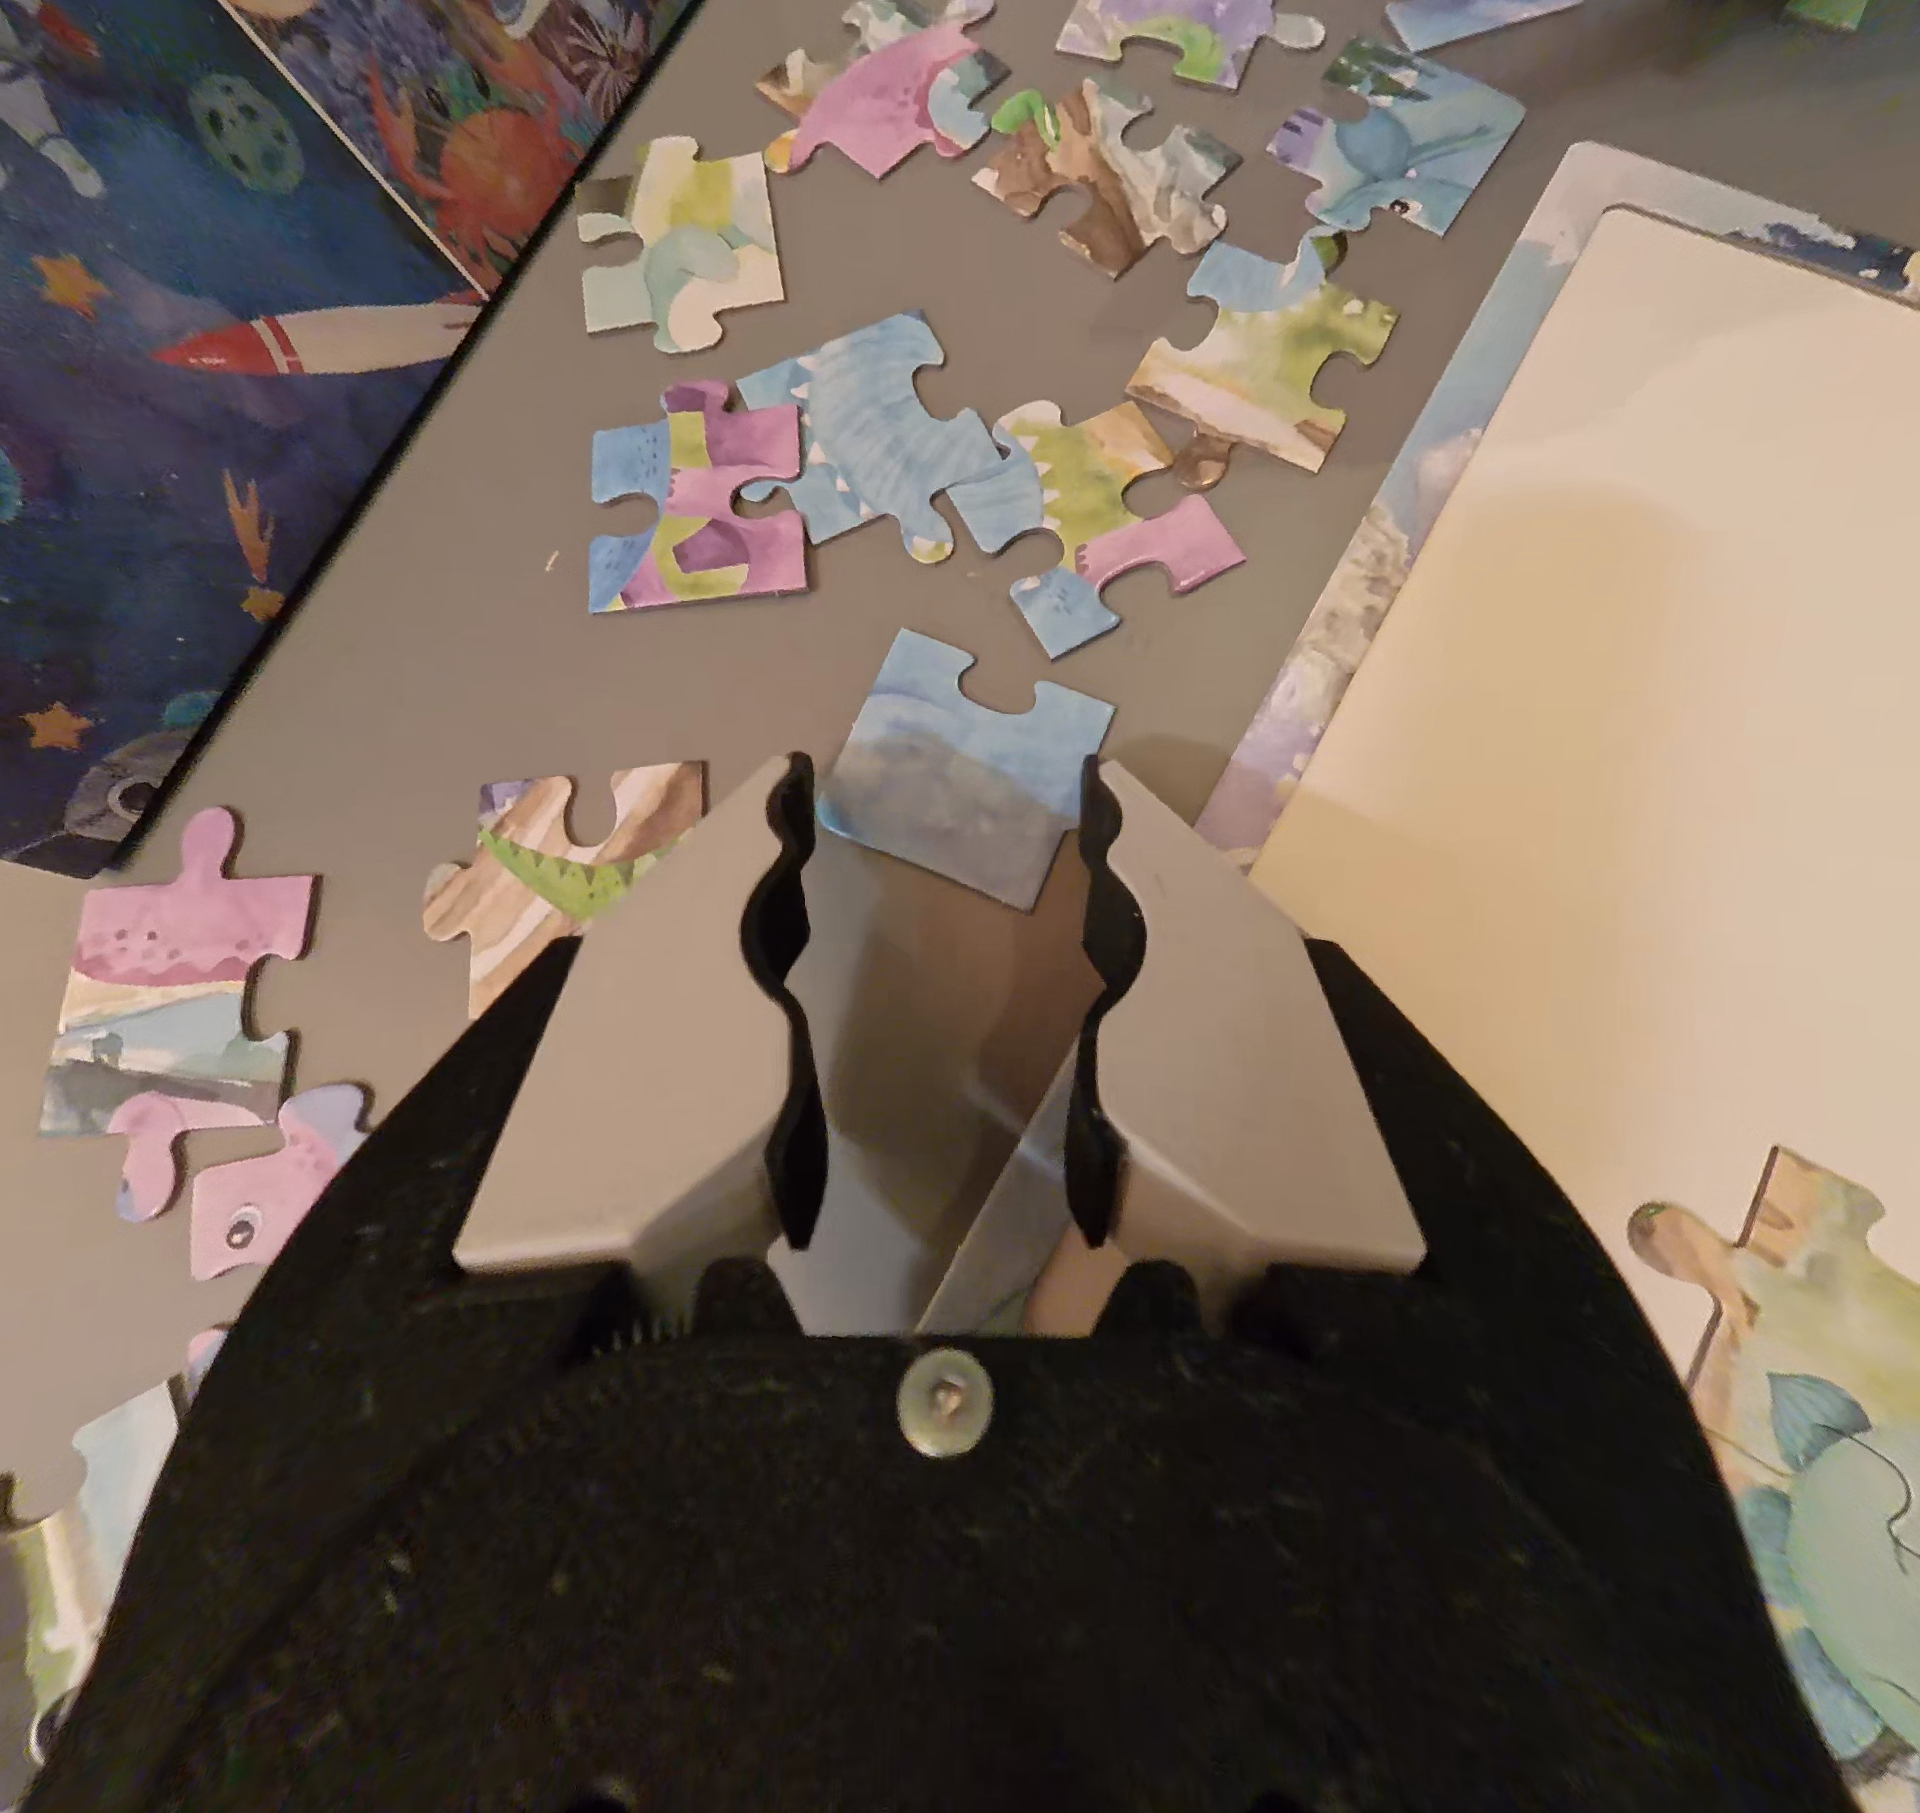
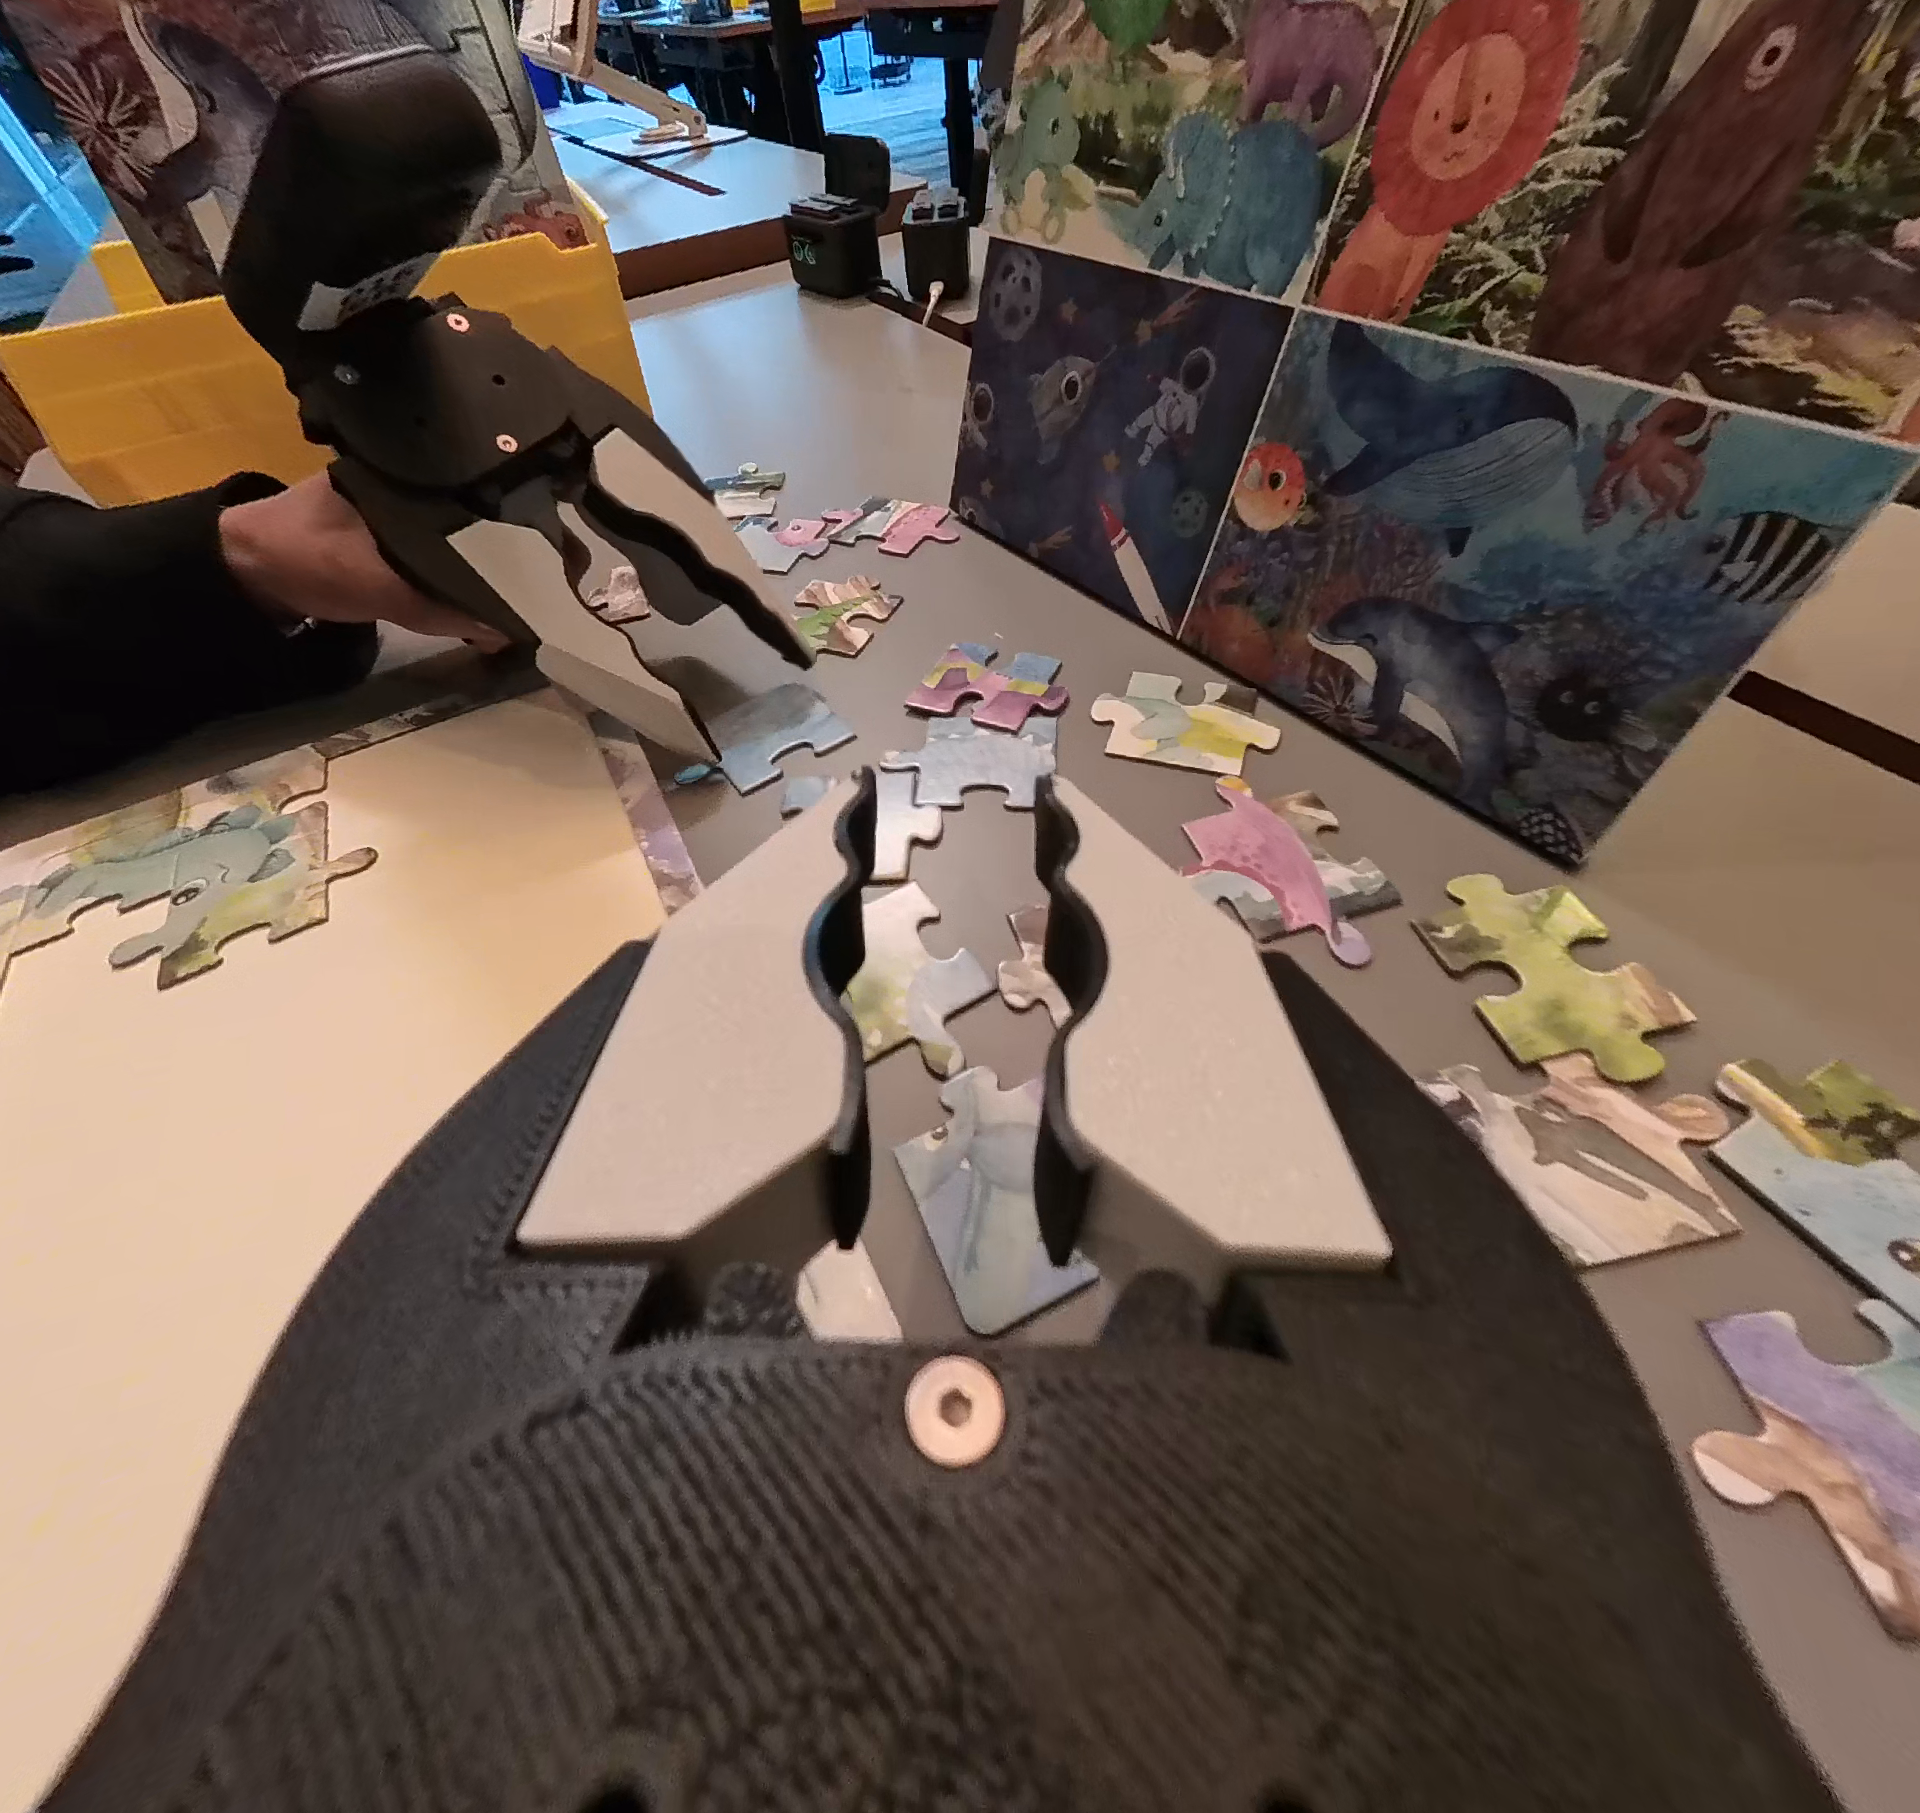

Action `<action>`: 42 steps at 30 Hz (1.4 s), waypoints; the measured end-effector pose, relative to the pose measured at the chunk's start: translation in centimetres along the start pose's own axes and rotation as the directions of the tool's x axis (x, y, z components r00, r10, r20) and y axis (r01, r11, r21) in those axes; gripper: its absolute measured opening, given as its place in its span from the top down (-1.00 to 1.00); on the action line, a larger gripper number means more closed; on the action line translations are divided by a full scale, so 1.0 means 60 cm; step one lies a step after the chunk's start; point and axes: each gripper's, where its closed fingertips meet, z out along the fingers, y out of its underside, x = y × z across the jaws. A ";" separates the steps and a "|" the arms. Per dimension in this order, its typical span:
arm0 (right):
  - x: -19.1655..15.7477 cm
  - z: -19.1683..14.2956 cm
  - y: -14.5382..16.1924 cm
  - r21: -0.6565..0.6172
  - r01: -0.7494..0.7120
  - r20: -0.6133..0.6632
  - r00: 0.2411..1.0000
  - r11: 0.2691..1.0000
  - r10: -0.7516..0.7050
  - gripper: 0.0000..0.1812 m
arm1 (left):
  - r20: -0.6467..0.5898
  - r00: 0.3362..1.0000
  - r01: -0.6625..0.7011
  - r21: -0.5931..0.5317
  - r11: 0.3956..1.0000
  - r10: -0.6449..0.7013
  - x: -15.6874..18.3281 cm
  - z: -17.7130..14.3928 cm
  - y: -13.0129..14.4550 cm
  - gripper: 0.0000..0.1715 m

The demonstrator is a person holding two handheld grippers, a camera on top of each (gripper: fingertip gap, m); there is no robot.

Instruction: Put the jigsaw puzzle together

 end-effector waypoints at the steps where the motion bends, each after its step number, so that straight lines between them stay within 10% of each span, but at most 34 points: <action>1: -0.001 0.000 -0.002 0.002 0.003 0.000 1.000 1.000 -0.003 0.69 | 0.002 1.000 0.004 0.004 1.000 -0.004 0.000 0.001 -0.002 0.36; 7: -0.003 0.000 -0.003 0.003 0.009 -0.001 1.000 1.000 -0.009 0.68 | 0.039 0.999 -0.010 -0.031 0.999 0.011 -0.003 0.010 0.002 0.03; 14: -0.002 0.000 -0.003 0.003 0.008 -0.002 1.000 1.000 -0.008 0.69 | -0.040 0.999 0.006 -0.041 0.999 -0.008 0.017 0.011 0.004 0.38; 33: -0.021 -0.003 -0.023 0.043 0.091 0.000 0.996 0.995 -0.091 0.69 | -0.042 0.998 0.053 0.206 0.977 -0.045 0.014 -0.037 -0.065 0.40; 37: -0.044 0.007 -0.033 0.039 0.275 -0.070 0.960 0.961 -0.272 0.54 | -0.231 0.962 0.228 0.401 0.887 -0.142 0.042 -0.076 -0.125 0.40; 42: -0.093 0.033 -0.043 0.028 0.500 -0.142 0.859 0.865 -0.492 0.36 | -0.624 0.755 0.578 0.491 0.652 -0.200 0.081 -0.138 -0.193 0.41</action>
